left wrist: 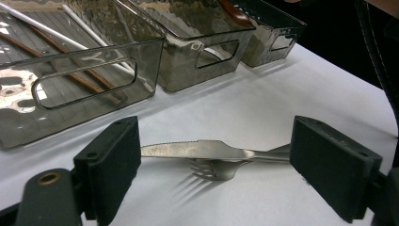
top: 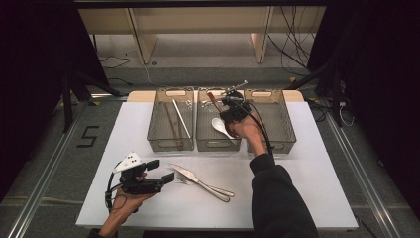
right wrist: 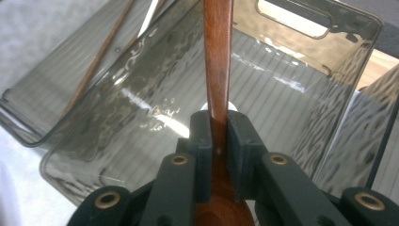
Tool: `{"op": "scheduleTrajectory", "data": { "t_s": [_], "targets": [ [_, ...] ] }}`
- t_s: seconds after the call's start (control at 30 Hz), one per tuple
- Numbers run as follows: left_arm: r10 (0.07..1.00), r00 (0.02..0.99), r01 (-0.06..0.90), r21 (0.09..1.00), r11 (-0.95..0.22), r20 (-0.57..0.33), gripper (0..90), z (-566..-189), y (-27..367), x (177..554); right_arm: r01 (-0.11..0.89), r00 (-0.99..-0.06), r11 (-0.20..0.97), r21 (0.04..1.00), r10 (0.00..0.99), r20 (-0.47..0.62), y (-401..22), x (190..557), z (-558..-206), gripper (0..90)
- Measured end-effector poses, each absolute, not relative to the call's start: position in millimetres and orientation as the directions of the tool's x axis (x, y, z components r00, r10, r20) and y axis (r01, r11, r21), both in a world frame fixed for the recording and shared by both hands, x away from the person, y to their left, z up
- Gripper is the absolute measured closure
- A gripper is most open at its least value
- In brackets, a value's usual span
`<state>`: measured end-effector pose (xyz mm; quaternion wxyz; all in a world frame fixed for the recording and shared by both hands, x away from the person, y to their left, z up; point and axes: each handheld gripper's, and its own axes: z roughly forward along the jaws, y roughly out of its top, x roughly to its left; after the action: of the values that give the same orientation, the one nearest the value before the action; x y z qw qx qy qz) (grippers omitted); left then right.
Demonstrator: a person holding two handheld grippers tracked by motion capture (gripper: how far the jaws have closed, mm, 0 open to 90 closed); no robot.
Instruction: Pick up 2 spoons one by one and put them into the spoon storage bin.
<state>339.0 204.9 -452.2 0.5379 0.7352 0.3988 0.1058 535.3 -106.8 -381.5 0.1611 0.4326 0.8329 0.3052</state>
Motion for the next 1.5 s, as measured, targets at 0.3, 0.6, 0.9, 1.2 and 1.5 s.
{"op": "scheduleTrajectory", "data": {
  "t_s": [0.3, 0.6, 0.9, 1.2, 1.5],
  "targets": [
    [0.701, 0.657, 0.472, 0.876, -0.097, -0.276, 16.7, -452.2, 204.7, 338.8, 0.641, -0.571, 0.423, 0.640, 0.821, 0.029, -111.5, 536.0, -380.8, 63.6],
    [0.705, 0.653, 0.472, 0.877, -0.093, -0.277, 16.7, -452.1, 205.2, 338.7, 0.623, -0.621, 0.444, 0.644, 0.781, 0.063, -112.0, 513.3, -376.6, 43.8],
    [0.709, 0.650, 0.469, 0.878, -0.092, -0.272, 16.7, -452.0, 205.3, 339.0, 0.570, -0.697, 0.492, 0.658, 0.713, 0.071, -117.7, 465.9, -375.2, 36.1],
    [0.713, 0.647, 0.469, 0.879, -0.090, -0.272, 16.7, -452.0, 206.2, 338.9, 0.548, -0.732, 0.521, 0.654, 0.677, 0.074, -111.8, 433.8, -387.2, 34.4],
    [0.714, 0.647, 0.467, 0.880, -0.090, -0.270, 16.7, -451.5, 206.5, 338.4, 0.539, -0.752, 0.531, 0.654, 0.653, 0.090, -113.0, 405.8, -404.3, 33.4]
  ]
}}
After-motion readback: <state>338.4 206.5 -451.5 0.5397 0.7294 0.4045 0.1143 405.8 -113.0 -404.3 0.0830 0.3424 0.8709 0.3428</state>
